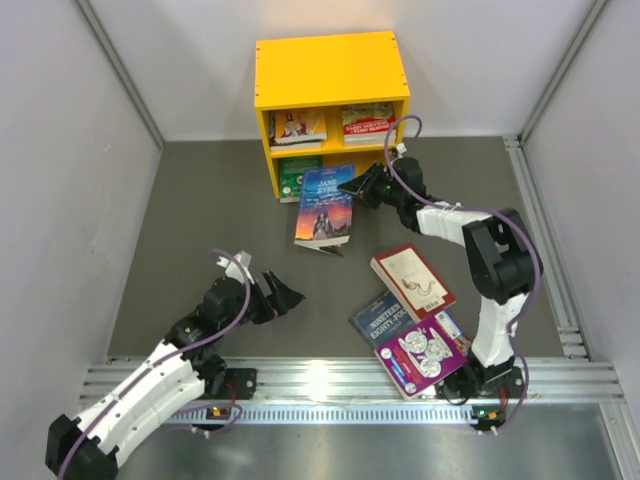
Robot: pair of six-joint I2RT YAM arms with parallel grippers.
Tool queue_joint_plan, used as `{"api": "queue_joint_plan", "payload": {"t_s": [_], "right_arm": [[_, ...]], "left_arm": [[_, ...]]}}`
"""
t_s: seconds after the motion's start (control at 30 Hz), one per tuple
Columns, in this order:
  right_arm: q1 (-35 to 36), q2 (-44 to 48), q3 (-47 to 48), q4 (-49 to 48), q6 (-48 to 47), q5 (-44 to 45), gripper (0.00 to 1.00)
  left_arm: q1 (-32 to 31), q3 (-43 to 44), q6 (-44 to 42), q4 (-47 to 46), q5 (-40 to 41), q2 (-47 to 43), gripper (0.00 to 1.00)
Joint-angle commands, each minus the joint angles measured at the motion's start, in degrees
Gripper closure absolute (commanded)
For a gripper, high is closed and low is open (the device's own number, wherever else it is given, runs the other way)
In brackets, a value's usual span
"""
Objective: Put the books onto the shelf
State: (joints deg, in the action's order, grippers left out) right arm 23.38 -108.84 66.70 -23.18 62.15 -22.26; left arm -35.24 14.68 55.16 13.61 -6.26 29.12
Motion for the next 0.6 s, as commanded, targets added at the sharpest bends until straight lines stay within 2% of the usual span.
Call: {"api": "queue_joint_plan", "payload": {"t_s": [0.0, 0.17, 0.47, 0.5, 0.57], "right_arm": [[-0.35, -1.72, 6.25, -10.47, 4.38, 3.00, 1.00], [0.18, -8.83, 10.46, -15.75, 7.02, 5.12, 1.00], [2.46, -19.90, 23.38, -11.90, 7.37, 4.42, 1.00], [2.55, -20.97, 24.70, -11.28, 7.37, 3.29, 0.95], [2.73, -23.42, 27.87, -10.13, 7.37, 1.88, 0.72]], "left_arm": [[0.26, 0.44, -1.72, -2.79, -1.03, 1.90, 0.02], [0.26, -0.79, -1.46, -4.46, -2.17, 3.04, 0.02], [0.35, -1.84, -3.39, -6.66, 0.28, 7.43, 0.02], [0.35, -1.93, -3.56, -7.27, 0.46, 8.48, 0.03], [0.35, -2.28, -3.48, -10.25, 0.20, 12.00, 0.04]]}}
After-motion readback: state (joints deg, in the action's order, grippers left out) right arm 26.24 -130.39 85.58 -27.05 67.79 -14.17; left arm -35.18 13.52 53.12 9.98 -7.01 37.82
